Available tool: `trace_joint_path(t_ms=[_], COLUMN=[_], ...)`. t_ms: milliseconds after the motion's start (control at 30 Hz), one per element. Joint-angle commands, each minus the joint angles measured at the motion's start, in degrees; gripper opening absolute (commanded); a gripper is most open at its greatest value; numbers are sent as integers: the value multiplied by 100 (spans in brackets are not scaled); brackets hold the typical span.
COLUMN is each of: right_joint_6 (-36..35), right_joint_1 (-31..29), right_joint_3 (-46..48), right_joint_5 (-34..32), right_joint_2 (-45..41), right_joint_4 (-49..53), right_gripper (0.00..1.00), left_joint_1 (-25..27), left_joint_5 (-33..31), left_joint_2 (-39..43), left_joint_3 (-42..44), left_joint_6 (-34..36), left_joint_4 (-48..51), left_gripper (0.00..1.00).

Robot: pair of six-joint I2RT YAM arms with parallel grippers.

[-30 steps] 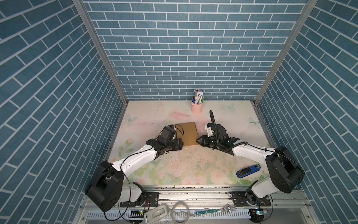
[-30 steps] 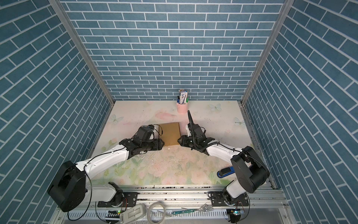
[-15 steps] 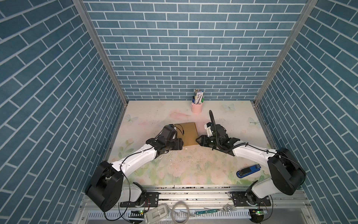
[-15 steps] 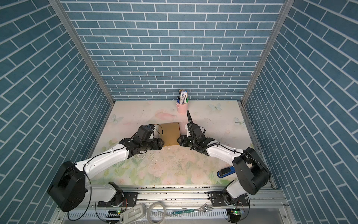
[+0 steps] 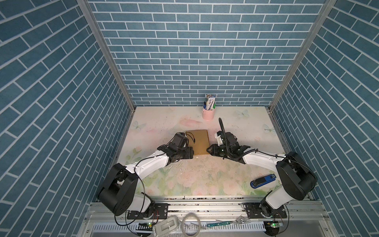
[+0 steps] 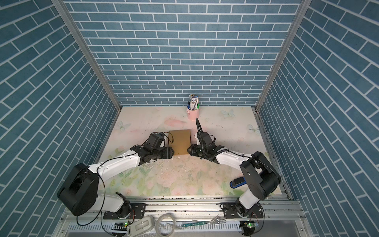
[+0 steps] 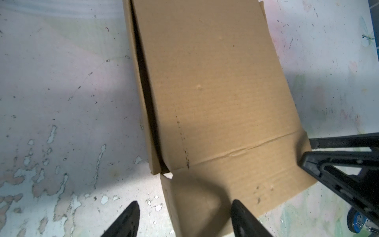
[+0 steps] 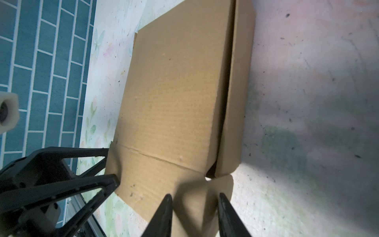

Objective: Fold the paper box

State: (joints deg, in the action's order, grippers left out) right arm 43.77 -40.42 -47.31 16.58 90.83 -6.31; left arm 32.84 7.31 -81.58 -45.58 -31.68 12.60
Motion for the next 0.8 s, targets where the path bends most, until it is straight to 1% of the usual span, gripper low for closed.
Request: trace_joint_path(t_ms=[0,200,267,333,600,767], right_joint_6=[243,285,362,444,659,625], right_joint_1=[-27,-18,-36,-36,-47,-49], right_joint_3=[-200,-210,-183,-152,-140,-94], right_joint_5=[192,210,236,290,412,238], right_joint_2=[41,66,100,115,101,28], right_joint_4=[-196,-143,-186,-275,-429,-317], right_gripper=[36,35,31,30,30,31], left_joint_1=[-50,-50,-50,-50,-50,-193], left_joint_5=[57,94,115,136,120,7], left_joint_2=[-82,-156,-190,-209,-179,-64], left_joint_3=[-46,-67,-82,-89,-140,-266], left_joint_6=[58,50,52,56,65,105], left_joint_4=[-55,-104,-131,-135,-91,75], left_gripper=[72,72,72,72,72,75])
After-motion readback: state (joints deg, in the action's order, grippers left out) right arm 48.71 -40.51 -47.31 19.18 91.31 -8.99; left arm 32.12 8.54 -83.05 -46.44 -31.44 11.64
